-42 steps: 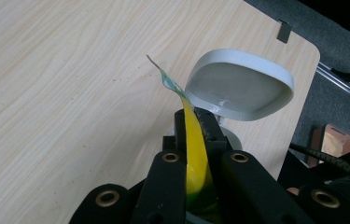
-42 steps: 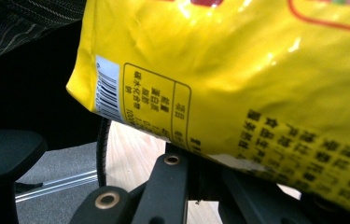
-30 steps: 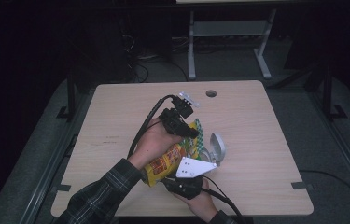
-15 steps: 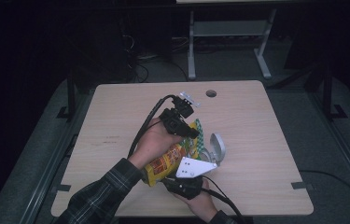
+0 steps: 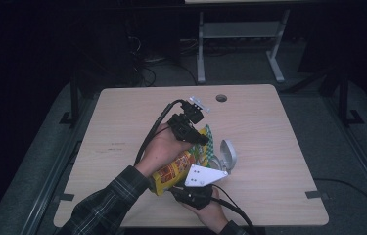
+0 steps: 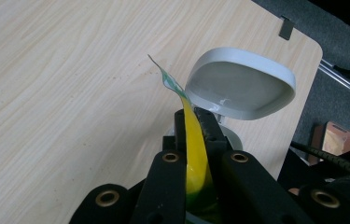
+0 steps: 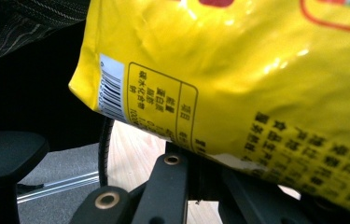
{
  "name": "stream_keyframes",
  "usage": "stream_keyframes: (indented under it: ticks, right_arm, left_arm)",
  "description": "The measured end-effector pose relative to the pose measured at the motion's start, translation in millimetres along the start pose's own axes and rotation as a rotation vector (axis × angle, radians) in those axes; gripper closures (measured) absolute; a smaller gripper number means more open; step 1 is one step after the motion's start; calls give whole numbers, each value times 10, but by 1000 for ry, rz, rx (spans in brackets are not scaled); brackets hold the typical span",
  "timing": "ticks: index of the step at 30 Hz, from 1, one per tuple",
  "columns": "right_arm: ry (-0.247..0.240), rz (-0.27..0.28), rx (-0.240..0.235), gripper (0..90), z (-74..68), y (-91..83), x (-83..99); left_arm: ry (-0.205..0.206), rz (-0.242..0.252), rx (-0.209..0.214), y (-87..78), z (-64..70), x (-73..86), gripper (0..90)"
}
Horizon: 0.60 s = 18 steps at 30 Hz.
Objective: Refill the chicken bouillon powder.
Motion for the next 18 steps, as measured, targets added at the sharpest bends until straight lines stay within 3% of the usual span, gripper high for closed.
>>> stream_keyframes:
  ticks: [18]
  right_arm:
    - [1,1,-2,900,-2,1,0]
  left_arm:
    - [-3,-1,-2,2,1,1,898]
Point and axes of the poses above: each handheld gripper's, and its own axes: y roughly forward along the jaws, x roughly out of its underside, z roughly to its right, the point moved 5 cm from there along y, roughly forward along the jaws, and after that the axes turned 13 degrees about -z, right-handed, at the moved point
